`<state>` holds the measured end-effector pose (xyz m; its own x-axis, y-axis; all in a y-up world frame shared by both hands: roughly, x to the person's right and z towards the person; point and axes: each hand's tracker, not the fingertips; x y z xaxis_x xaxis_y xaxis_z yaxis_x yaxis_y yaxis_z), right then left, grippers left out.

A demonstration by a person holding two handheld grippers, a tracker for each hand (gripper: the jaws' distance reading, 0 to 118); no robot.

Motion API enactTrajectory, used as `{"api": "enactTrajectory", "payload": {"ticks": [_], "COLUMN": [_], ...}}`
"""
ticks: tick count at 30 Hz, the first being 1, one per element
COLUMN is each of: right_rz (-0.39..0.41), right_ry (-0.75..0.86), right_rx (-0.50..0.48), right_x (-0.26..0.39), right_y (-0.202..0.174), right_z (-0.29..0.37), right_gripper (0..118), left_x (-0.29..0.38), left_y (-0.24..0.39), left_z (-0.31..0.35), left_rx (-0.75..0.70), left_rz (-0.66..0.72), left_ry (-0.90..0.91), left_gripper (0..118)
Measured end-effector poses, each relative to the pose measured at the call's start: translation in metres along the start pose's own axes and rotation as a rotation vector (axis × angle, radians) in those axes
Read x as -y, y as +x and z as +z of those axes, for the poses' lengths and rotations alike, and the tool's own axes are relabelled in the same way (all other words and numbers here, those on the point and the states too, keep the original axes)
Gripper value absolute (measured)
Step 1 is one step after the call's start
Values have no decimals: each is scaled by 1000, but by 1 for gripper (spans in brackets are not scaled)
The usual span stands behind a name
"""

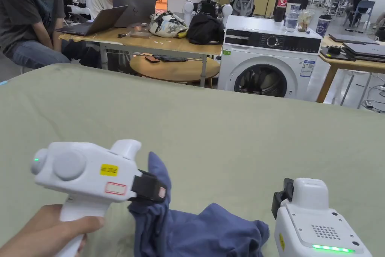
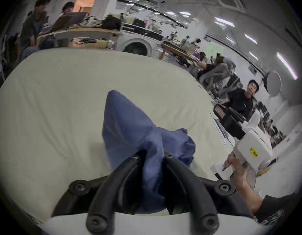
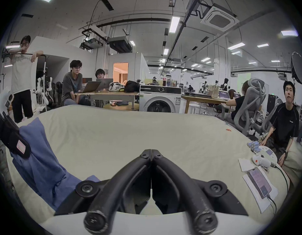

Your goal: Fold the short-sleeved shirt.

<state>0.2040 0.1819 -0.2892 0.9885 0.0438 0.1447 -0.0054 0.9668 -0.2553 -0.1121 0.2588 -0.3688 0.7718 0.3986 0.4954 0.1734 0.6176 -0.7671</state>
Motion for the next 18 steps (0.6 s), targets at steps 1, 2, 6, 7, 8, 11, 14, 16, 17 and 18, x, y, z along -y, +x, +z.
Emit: {"api": "enactTrajectory", "payload": {"ticks": [1, 2, 6, 7, 8, 11, 14, 16, 17, 18], "right_rz": [0, 0, -4, -3, -4, -6, -14, -14, -16, -19], "right_ry": [0, 0, -10, -12, -16, -22, -31, -35, -36, -39], "right_rx": [4, 10, 32, 37, 42, 62, 75, 84, 86, 85], "right_x": [0, 1, 4, 5, 5, 6, 8, 10, 11, 11], "right_y": [2, 4, 13, 15, 18, 25, 32, 35, 36, 37], "right_z": [1, 2, 5, 5, 6, 9, 10, 9, 8, 8], "right_gripper": [0, 0, 0, 0, 0, 0, 0, 0, 0, 0], "left_x": [-2, -4, -6, -4, -2, 8, 15, 16, 15, 15], "left_y": [10, 20, 49, 55, 63, 76, 81, 80, 78, 74], "left_z": [-10, -21, -77, -90, -106, -141, -158, -162, -162, -161], "left_rx": [11, 28, 56, 57, 48, 7, -4, -17, -18, 10], "left_rz": [-23, -36, -92, -116, -133, -192, -177, -145, -132, -99], "left_ry": [-11, -25, -115, -142, -188, -267, -283, -277, -274, -269], "left_gripper": [10, 10, 10, 10, 10, 10, 10, 25, 37, 47]}}
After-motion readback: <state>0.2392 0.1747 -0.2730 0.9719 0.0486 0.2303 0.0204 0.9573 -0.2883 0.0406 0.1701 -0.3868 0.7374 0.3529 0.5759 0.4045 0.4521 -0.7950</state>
